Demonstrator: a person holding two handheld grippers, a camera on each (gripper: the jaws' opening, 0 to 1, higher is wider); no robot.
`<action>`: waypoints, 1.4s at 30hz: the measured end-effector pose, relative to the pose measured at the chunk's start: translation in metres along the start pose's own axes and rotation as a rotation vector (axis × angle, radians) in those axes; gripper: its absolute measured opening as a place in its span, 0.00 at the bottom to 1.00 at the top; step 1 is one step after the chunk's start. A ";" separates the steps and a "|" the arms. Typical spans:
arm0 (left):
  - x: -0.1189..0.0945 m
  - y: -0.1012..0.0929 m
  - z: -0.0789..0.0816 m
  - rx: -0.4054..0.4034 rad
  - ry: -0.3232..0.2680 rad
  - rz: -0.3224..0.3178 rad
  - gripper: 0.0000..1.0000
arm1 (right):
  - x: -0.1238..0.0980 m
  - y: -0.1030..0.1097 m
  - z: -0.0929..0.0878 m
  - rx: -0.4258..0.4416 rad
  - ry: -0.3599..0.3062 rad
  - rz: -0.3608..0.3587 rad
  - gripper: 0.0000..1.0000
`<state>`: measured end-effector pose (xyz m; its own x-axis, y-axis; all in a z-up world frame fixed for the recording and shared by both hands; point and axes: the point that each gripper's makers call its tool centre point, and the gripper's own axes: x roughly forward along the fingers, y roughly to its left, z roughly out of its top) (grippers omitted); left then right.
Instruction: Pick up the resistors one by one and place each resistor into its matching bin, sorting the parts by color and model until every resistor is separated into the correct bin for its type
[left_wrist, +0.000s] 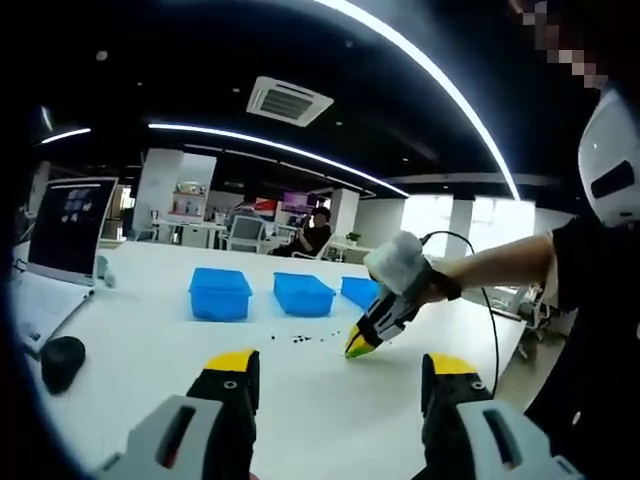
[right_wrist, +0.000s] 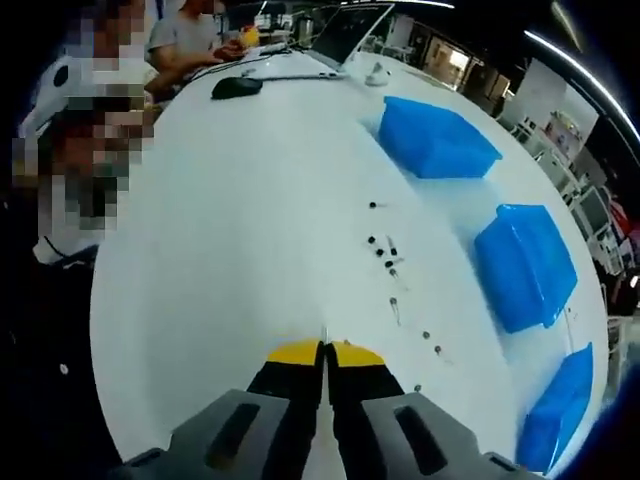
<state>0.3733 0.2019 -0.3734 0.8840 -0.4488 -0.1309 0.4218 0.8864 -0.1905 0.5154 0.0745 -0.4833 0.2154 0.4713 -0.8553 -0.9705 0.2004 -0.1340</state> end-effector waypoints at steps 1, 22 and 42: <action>0.000 0.000 0.001 0.002 -0.002 0.000 0.66 | -0.001 0.000 0.001 0.017 -0.012 0.006 0.05; 0.010 -0.007 0.017 0.035 -0.020 -0.011 0.66 | -0.167 0.002 0.016 0.410 -0.840 -0.237 0.05; 0.008 -0.010 0.020 0.057 -0.015 0.000 0.66 | -0.200 -0.058 0.034 0.375 -0.995 -0.542 0.05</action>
<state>0.3800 0.1917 -0.3529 0.8868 -0.4474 -0.1157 0.4323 0.8916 -0.1345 0.5325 -0.0023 -0.2879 0.7372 0.6735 0.0537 -0.6707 0.7391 -0.0623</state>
